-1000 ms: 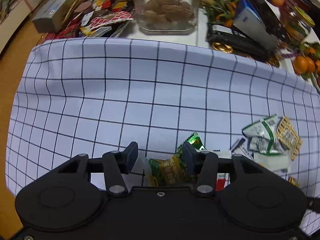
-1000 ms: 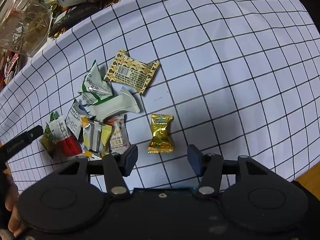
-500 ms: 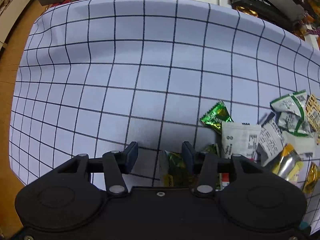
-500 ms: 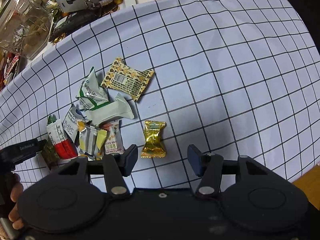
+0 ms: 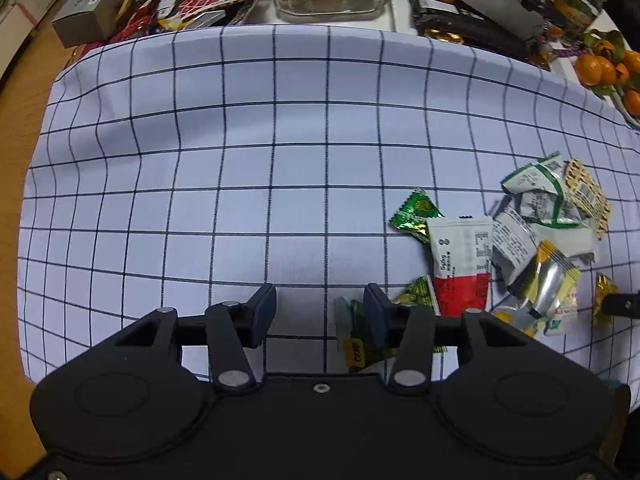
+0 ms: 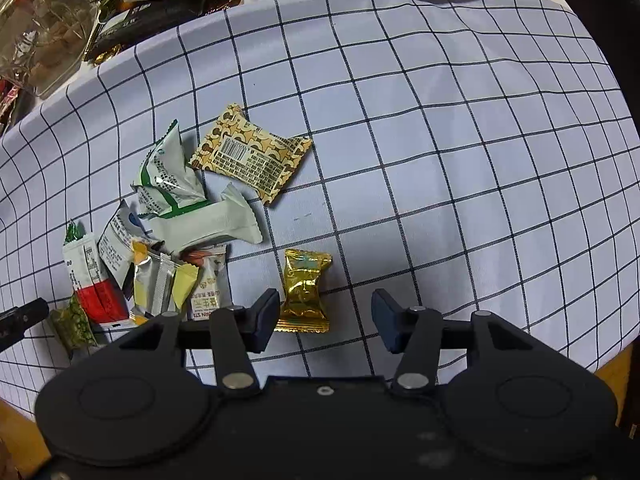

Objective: Organize snacks
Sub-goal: 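Grasp the green garlic-pea packet with left gripper while right grasps gold candy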

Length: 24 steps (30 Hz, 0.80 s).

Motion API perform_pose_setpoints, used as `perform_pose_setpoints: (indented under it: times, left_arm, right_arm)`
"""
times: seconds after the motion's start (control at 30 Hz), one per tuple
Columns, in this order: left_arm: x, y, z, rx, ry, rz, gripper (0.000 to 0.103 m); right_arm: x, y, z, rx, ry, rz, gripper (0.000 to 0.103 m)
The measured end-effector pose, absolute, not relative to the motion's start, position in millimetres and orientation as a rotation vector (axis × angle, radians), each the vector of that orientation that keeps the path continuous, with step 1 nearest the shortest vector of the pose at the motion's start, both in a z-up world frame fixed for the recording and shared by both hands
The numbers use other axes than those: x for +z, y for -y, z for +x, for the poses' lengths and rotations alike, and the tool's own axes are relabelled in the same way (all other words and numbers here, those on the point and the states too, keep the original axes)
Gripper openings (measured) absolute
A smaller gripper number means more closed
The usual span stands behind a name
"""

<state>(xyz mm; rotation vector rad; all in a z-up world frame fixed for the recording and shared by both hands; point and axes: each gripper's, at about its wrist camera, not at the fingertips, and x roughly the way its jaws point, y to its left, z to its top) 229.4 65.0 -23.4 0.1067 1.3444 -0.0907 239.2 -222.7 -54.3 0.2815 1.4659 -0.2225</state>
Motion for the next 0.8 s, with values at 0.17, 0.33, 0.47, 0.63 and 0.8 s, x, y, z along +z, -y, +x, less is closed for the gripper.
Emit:
perform_pose_setpoints:
  times: [0.17, 0.33, 0.47, 0.63, 0.8]
  left_arm:
    - [-12.2, -49.0, 209.4, -0.272, -1.306, 0.192, 0.054]
    - [-13.9, -29.3, 193.9, -0.401, -1.251, 0.334, 0.054]
    - [-23.1, -15.0, 194.7, -0.417, -1.217, 0.411, 0.054]
    - [-36.6, 0.5, 191.5, -0.452, -1.179, 0.526, 0.054]
    - [-45.2, 6.4, 189.3, -0.414, -1.134, 0.622, 0.056]
  right_arm:
    - [-65.6, 215.0, 246.9, -0.220, -1.494, 0.286, 0.034]
    - [-70.2, 216.1, 250.0, -0.218, -1.521, 0.321, 0.027]
    - [-66.1, 219.9, 250.3, -0.218, -1.508, 0.320, 0.027]
    - [-55.4, 224.5, 248.1, -0.184, -1.506, 0.350, 0.027]
    - [-45.4, 232.4, 244.7, -0.184, -1.500, 0.358, 0.027]
